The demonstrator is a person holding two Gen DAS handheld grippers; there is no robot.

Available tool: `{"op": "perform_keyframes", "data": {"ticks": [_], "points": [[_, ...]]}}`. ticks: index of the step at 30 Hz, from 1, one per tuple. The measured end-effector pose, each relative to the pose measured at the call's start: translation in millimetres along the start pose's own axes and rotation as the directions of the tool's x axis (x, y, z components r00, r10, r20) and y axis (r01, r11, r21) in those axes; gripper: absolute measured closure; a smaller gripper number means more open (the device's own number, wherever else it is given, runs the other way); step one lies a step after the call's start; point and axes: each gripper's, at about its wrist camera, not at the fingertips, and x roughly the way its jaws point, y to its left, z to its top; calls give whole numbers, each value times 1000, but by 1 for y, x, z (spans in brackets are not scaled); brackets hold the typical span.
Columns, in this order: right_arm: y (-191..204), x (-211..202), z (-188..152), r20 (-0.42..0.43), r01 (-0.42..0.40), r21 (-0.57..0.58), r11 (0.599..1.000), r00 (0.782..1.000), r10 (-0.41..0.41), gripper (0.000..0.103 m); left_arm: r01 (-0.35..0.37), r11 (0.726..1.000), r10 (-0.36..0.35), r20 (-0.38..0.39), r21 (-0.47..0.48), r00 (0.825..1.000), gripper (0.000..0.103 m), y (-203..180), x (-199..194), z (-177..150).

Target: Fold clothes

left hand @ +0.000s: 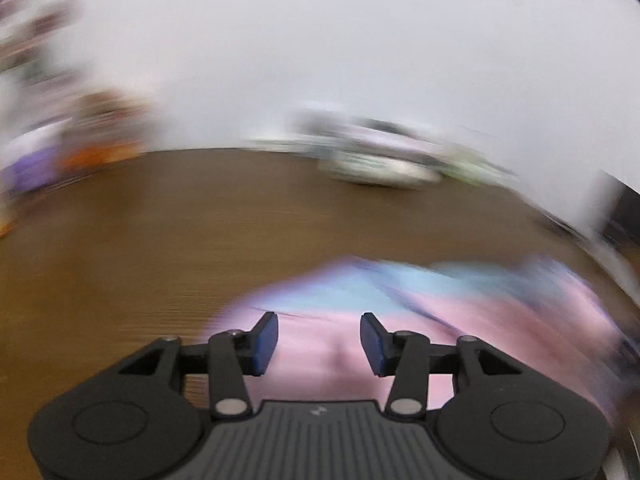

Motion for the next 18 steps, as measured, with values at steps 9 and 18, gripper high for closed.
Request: {"op": "perform_keyframes", "data": {"ticks": [9,18], "points": [[27,-10,-38,20,-156,-77,985,987,158,59,211,976,-204,-119,59,972,63,-7,2,-54],[11,-16,-53,-38,-154,-82,985,988,152,102,311,940,-291,-151,137,945,62,8,-10,-62]]}}
